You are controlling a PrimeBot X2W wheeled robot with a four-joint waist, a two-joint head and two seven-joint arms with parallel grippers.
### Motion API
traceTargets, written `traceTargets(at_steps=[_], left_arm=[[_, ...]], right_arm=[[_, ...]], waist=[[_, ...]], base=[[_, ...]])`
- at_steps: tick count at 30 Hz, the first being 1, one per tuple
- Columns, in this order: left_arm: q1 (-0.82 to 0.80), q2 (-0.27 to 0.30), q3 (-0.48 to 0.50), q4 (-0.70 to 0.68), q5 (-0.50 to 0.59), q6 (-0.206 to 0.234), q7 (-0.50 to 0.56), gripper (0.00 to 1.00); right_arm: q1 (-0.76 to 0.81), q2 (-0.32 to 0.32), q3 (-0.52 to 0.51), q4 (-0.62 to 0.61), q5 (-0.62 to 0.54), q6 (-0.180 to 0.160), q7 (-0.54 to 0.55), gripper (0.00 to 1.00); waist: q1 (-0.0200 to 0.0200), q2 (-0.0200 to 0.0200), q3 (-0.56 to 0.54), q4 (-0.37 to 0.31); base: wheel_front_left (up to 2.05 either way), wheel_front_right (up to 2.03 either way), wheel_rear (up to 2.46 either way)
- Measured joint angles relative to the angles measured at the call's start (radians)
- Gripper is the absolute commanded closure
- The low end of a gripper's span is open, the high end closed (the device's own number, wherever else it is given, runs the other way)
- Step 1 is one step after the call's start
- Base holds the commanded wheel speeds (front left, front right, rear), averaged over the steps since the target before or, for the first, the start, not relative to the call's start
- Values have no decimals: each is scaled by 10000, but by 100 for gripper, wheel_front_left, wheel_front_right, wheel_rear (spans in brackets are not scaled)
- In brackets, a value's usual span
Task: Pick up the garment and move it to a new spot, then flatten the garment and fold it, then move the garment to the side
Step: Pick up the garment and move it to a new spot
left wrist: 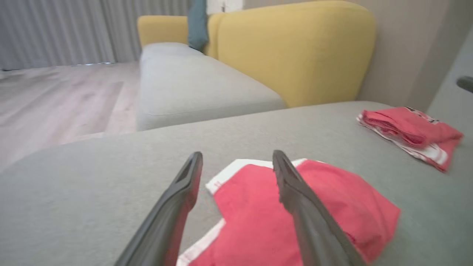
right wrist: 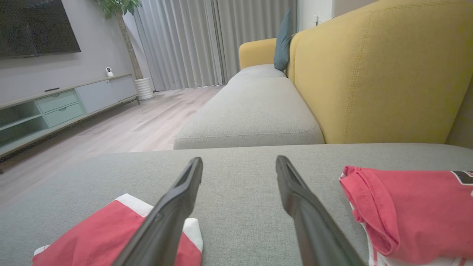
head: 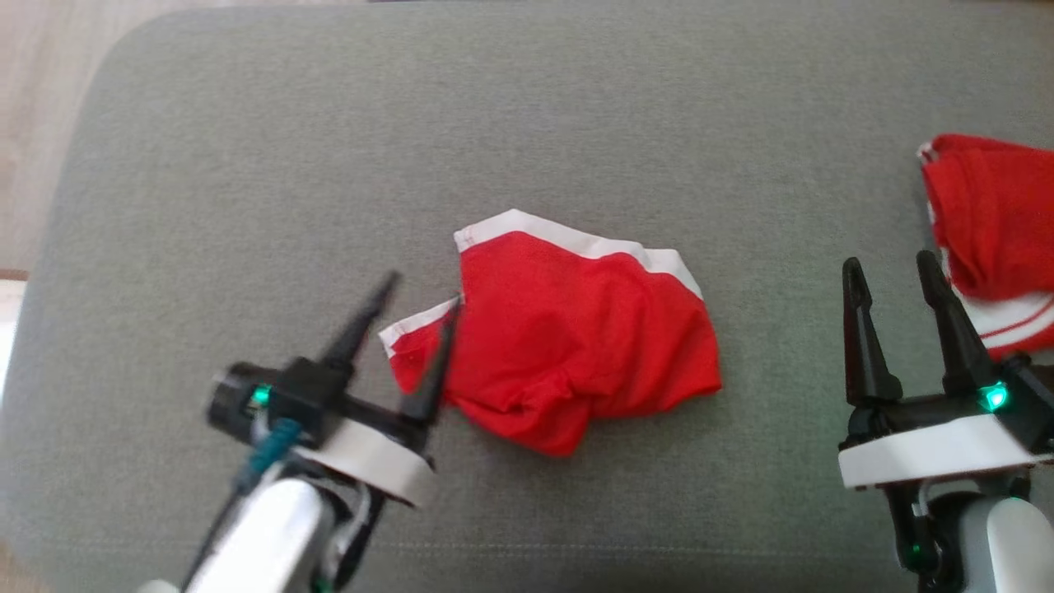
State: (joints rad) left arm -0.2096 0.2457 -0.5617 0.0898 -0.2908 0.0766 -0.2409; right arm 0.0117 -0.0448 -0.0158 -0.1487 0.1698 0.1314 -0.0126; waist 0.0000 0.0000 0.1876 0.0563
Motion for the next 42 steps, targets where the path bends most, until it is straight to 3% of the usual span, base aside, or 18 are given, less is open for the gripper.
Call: traceTargets(at_steps=[8,15,30,42], left_arm=[[240,430,1682,-311,-257,725,-104,0],[961,851,2454,-303,-454,627,-119,0],[1724,947,2117,-180,-466,389,-69,0],[2069,1003,1908,-228,-464,510,44,0]], right_arm=[[8,0,-46,-8,-40,0,100,0],[34,0,-73,-17,-138,0,132,0],[1093,8,-205,-29,-109,0,219,0],[1424,15,-222,-77,-25,0,316,0]], waist=[[0,0,-170,330],[0,0,-343,375],[0,0,-1165,118],[0,0,-1512,-37]], base=[[0,0,0],[0,0,0],[0,0,0],[0,0,0]])
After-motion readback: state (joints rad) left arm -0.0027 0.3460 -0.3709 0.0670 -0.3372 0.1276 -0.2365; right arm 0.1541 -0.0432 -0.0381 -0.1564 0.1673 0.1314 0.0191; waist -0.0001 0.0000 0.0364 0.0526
